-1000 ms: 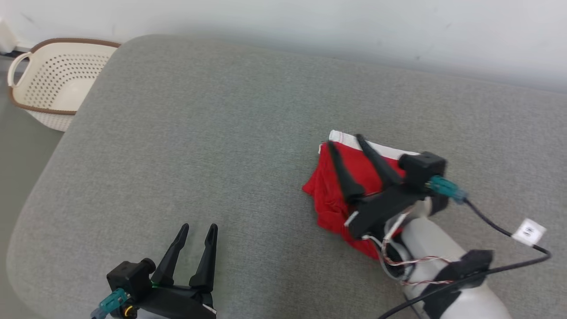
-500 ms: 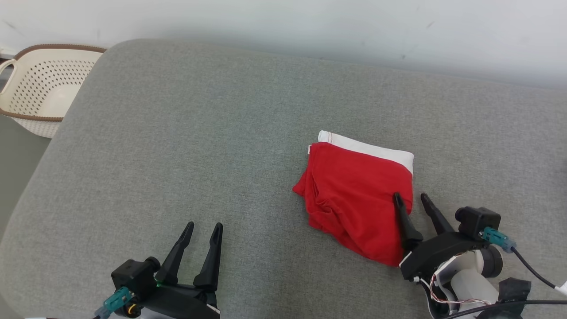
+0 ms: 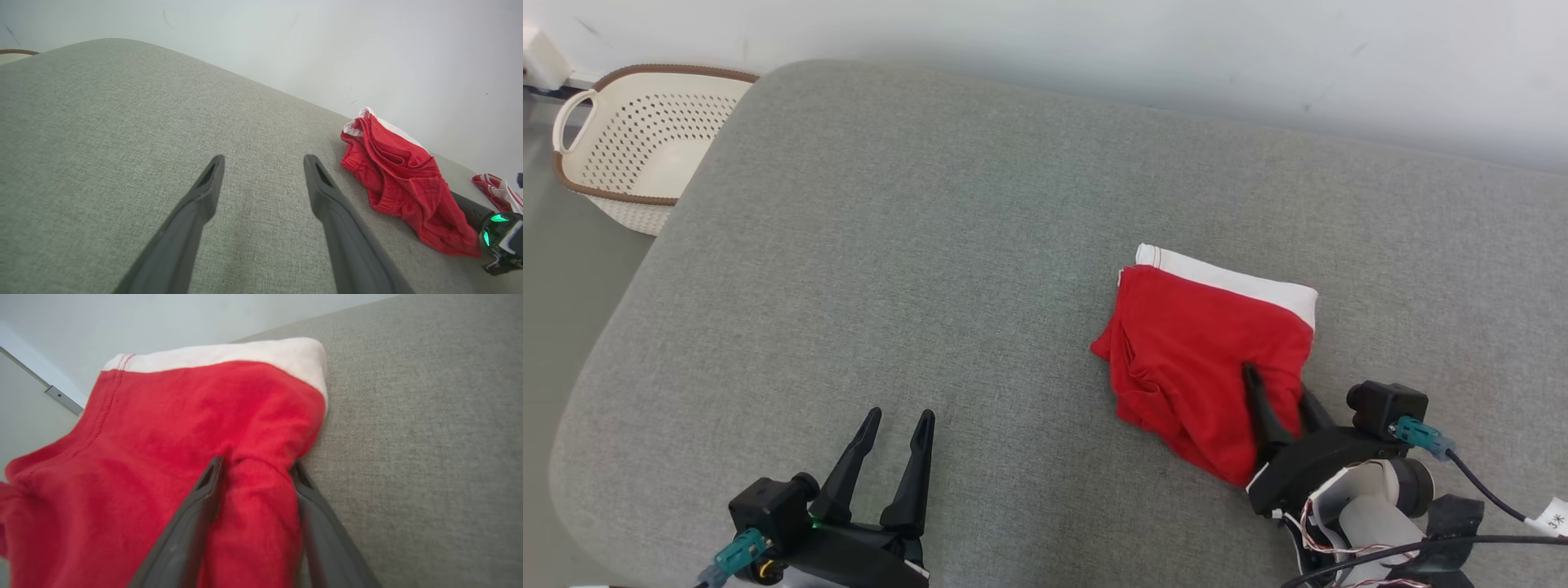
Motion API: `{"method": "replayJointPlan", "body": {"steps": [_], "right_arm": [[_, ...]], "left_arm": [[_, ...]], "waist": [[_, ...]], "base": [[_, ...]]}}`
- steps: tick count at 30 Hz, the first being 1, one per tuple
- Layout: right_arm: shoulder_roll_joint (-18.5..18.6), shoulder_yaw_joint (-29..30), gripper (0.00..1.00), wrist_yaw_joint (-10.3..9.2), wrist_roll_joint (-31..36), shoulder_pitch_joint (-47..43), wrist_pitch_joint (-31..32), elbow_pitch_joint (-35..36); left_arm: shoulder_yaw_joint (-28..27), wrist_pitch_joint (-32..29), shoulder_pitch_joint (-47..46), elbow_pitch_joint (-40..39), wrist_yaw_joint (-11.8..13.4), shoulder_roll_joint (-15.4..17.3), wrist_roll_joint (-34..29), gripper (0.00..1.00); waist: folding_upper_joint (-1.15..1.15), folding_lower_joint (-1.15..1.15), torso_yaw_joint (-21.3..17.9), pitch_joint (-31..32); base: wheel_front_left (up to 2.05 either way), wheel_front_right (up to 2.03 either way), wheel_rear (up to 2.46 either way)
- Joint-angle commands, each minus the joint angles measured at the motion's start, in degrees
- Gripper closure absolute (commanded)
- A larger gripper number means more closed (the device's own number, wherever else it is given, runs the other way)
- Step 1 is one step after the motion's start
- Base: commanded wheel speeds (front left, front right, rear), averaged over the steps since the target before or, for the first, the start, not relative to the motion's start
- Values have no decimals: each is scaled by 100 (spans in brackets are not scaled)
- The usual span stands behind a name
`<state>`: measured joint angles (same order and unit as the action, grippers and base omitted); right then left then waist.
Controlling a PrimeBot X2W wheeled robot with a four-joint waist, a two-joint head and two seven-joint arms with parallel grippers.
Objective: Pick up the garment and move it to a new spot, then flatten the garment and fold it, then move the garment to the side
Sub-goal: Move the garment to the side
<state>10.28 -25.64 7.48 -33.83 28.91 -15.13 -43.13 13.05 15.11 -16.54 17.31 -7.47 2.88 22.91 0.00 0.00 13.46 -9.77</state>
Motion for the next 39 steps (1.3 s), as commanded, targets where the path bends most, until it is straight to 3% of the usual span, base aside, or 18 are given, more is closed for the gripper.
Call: {"method": "replayJointPlan", "body": {"steps": [1,12,21,39], "right_arm": [[-2,-45,100,1,32,-19,7,-18],[110,238,100,1,741,-166,4,497],[29,332,100,1,855,-362,4,475],[-198,352,100,1,706,-638,4,366]], "left_arm": [[-22,2,43,-4,1,6,-11,0],[-94,2,179,-58,7,6,-242,0],[-197,2,161,-111,19,7,-471,0],[-259,1,-46,-49,5,6,-842,0]], "waist": [[0,0,13,18],[0,0,-426,302],[0,0,-1235,369],[0,0,-3217,233]], "base": [[0,0,0],[0,0,0],[0,0,0],[0,0,0]]}}
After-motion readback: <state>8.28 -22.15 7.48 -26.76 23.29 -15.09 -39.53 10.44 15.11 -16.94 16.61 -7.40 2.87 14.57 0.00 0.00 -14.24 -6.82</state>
